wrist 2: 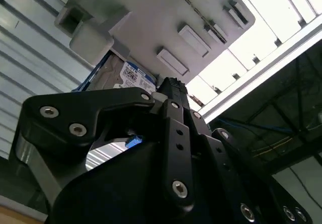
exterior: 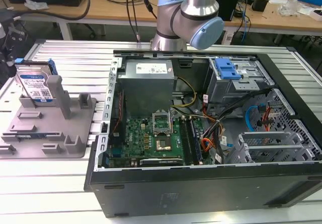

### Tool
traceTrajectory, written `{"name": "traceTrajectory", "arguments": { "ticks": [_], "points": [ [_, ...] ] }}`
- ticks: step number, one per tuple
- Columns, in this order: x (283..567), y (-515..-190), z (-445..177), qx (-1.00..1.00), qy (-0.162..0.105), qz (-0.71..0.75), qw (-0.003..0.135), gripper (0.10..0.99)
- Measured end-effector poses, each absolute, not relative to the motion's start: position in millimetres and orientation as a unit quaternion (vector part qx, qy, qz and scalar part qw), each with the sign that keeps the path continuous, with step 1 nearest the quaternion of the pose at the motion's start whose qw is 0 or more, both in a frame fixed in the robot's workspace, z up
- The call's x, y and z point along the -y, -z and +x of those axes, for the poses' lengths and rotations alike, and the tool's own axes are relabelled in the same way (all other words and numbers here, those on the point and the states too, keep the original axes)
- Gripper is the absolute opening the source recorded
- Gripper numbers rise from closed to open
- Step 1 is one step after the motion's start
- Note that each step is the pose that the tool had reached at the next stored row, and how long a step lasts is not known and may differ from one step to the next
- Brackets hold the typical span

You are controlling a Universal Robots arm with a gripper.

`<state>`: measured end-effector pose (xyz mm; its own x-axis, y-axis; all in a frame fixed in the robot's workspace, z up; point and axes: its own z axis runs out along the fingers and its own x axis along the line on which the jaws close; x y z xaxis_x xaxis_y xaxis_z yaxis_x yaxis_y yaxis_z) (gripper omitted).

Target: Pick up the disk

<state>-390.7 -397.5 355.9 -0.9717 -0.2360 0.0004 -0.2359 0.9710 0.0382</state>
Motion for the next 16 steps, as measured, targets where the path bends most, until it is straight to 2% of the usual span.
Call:
{"name": "traceTrajectory", "arguments": {
  "ticks": [14,16],
  "points": [
    [397.5,-355.6,-390.7,0.961,0.018,0.275,0.005,0.114],
    [397.5,-355.6,-390.7,0.956,0.018,0.294,0.006,0.235]
  ]
}}
